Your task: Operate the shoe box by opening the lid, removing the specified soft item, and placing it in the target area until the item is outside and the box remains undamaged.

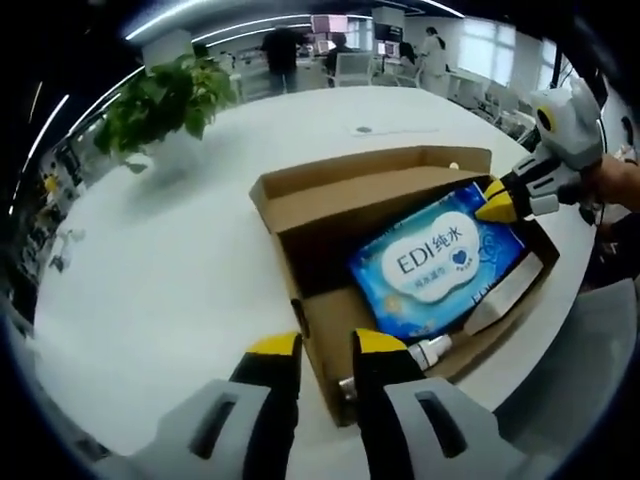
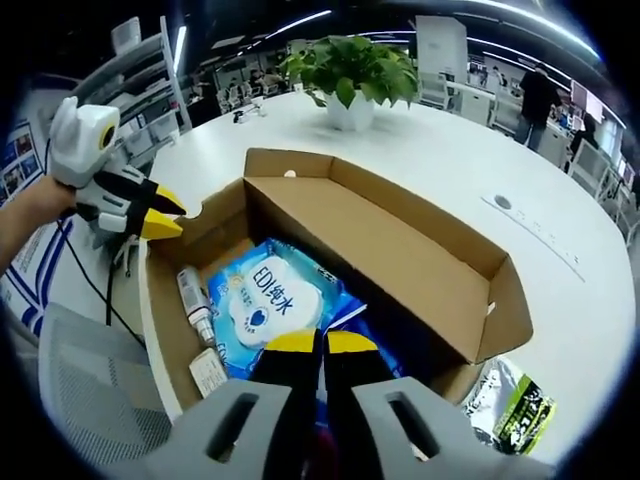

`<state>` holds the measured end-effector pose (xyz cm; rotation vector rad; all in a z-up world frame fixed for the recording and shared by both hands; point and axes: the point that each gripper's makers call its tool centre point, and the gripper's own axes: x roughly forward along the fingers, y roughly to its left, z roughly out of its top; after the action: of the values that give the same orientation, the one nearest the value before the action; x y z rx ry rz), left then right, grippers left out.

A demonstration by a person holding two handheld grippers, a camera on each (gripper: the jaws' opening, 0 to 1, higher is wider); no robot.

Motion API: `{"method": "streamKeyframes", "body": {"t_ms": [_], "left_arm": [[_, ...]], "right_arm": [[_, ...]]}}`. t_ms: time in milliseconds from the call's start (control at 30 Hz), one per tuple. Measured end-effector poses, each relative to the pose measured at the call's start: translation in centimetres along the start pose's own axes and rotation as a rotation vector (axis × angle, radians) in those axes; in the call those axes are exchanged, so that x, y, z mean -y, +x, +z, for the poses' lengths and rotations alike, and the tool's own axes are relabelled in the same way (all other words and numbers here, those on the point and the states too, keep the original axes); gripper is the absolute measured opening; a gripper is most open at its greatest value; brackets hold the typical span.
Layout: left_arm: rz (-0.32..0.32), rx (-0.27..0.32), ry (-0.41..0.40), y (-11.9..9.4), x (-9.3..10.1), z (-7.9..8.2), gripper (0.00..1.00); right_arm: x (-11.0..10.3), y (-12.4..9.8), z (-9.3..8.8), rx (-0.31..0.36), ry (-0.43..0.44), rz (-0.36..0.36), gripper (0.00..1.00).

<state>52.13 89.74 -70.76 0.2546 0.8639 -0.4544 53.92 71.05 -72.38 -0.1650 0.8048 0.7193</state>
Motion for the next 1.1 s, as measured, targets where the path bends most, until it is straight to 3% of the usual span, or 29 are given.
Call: {"method": "streamKeyframes", "body": {"t_ms": [200,500,967,1100], "left_arm": [[-0.035,0.017,0.031,0.6,1.3,1.1,0.15],[-0.099,-0.018,0.063,2.9,3.5,1.3,0.16],[-0.213,-0.138,0.023,6.3,4.9,-0.7,0.17],[-0.221,-0.144,0.035,6.9,4.9,-0.8,0.17]], "right_arm": [[0.3,-0.2,-0.3,-0.002,0.006,0.000,0.00],[0.5,-0.3,-0.8,-0.008,0.018,-0.002,0.00],[0.9,-0.3,-1.5,-0.019,-0.005,-0.008,0.00],[0.8,-0.3,-1.5,-0.016,-0.003,-0.002,0.00]]}}
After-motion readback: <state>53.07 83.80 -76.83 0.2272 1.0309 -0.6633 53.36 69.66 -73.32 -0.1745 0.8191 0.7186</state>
